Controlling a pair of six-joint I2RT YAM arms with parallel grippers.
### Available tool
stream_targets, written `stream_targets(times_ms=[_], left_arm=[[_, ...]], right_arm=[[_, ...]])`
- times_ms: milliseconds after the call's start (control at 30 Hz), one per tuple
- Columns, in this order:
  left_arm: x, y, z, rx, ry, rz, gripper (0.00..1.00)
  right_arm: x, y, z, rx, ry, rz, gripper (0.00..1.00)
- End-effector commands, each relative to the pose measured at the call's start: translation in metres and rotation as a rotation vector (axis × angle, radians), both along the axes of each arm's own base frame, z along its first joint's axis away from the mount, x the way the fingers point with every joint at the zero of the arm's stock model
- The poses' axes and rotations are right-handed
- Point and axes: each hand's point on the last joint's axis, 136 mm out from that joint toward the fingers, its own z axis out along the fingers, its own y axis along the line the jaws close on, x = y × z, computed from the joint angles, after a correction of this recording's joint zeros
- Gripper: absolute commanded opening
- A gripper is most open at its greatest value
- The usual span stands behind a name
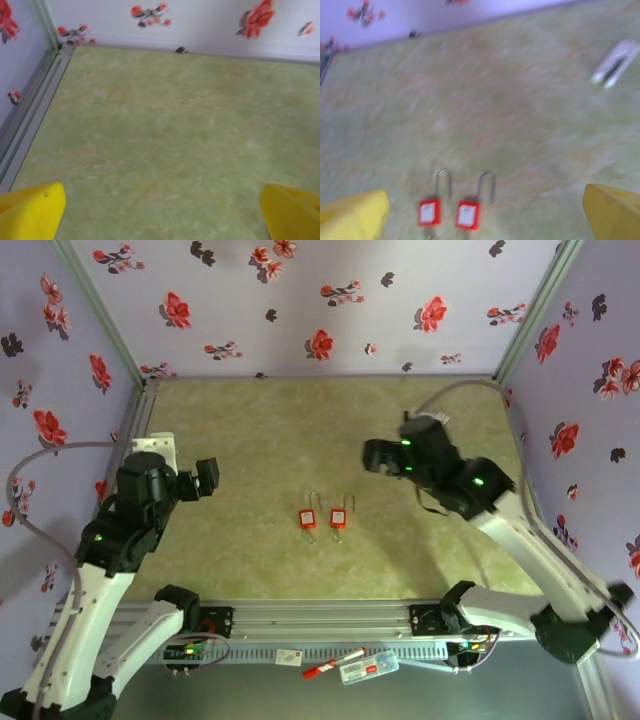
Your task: Unlock with the key
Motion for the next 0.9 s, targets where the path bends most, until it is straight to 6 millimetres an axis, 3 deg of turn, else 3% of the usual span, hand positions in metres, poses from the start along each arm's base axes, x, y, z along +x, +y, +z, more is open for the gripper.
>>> stream_targets(times_ms=[0,133,200,333,433,533,667,767,867], left_arm=[[0.021,0.020,0.006,-0.017,-0.109,0.088,1.00],[0.042,0.048,-0.018,-0.069,-0.108,0.179,1.00],[0.052,0.061,-0.033,-0.071,-0.101,0.212,1.00],[0.072,0.079,-0.067,-0.003,-0.120,0.231,1.00],[0.083,0.076,-0.089,0.010,-0.193,0.191,1.00],[0.093,0.071,-0.119,0.013,-0.230,0.151,1.00],[0.100,0.067,-0.154,0.015,-0.251,0.123,1.00],[0.104,0.054,-0.167,0.043,-0.245,0.041,1.00],[0.109,0.053,-0.170,0.071,-0.282,0.020,1.00]], right_arm=[[0.014,-0.045,-0.004,-0.107,-0.061,-0.090,0.99],[0.021,-0.083,-0.016,-0.175,-0.074,-0.168,0.99],[0.028,-0.095,-0.032,-0.196,-0.056,-0.183,0.99],[0.052,-0.141,-0.074,-0.207,-0.062,-0.341,0.99],[0.064,-0.175,-0.101,-0.297,-0.157,-0.510,0.99],[0.077,-0.172,-0.127,-0.367,-0.262,-0.437,0.99],[0.073,-0.187,-0.155,-0.356,-0.384,-0.510,0.99],[0.070,-0.189,-0.173,-0.269,-0.447,-0.503,0.99],[0.081,-0.185,-0.186,-0.265,-0.468,-0.469,0.99]])
